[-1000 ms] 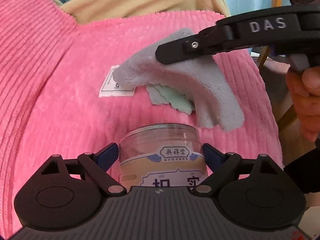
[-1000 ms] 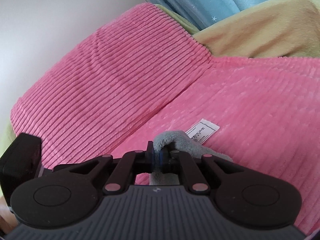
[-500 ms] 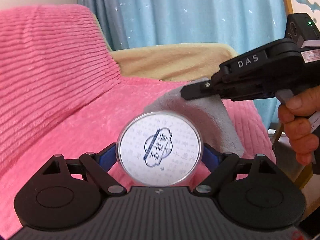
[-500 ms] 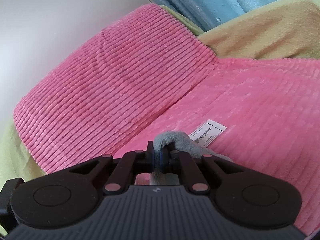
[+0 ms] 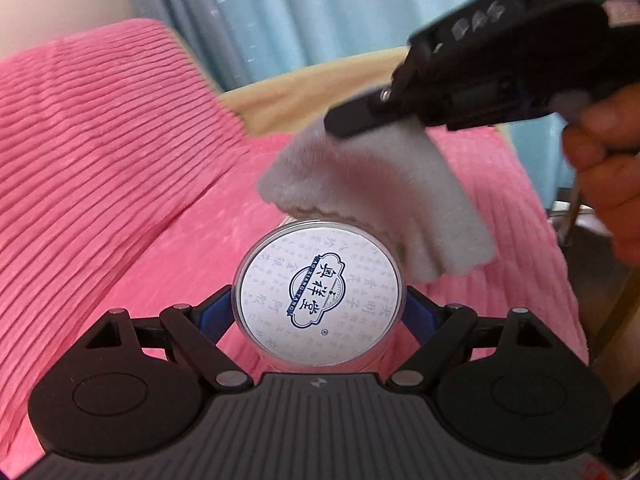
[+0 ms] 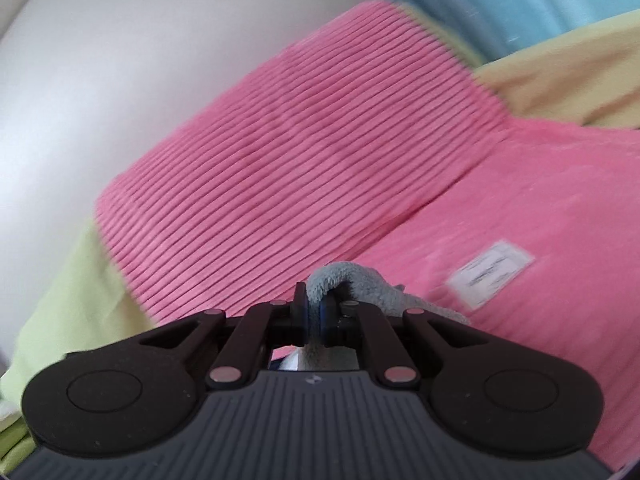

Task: Clean container
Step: 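Hold the lidded jar in the left tool while the right tool wipes the lid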

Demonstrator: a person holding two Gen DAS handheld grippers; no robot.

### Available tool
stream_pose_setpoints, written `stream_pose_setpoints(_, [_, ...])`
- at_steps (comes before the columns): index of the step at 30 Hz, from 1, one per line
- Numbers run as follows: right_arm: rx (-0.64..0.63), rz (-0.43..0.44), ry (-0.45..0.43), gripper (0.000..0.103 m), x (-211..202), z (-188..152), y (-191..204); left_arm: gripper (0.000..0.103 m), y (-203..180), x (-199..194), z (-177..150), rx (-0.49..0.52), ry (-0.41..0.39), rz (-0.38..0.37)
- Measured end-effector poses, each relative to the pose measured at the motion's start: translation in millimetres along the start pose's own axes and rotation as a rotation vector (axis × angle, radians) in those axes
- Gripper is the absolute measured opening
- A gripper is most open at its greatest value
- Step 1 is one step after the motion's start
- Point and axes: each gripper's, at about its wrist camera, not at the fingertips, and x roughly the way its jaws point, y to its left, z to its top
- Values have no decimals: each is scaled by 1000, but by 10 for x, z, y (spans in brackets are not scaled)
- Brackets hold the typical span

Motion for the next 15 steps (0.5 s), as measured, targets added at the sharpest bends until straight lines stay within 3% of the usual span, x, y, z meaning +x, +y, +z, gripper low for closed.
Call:
stream_pose_setpoints(2, [-26, 29, 49, 4, 62, -36, 70, 86, -2, -30, -65, -32, -15, 14])
stream_pose_setpoints(9, [-94, -98, 167, 4, 298, -162, 30, 86, 38, 127, -240, -87, -130, -10])
stream_pose_setpoints(12, [-52, -80, 200, 4, 325, -127, -10, 86, 124, 242, -219, -107, -146, -28])
stream_pose_setpoints(15, [29, 2, 240, 4, 358, -160, -51, 86, 150, 242, -202, -110, -137, -40])
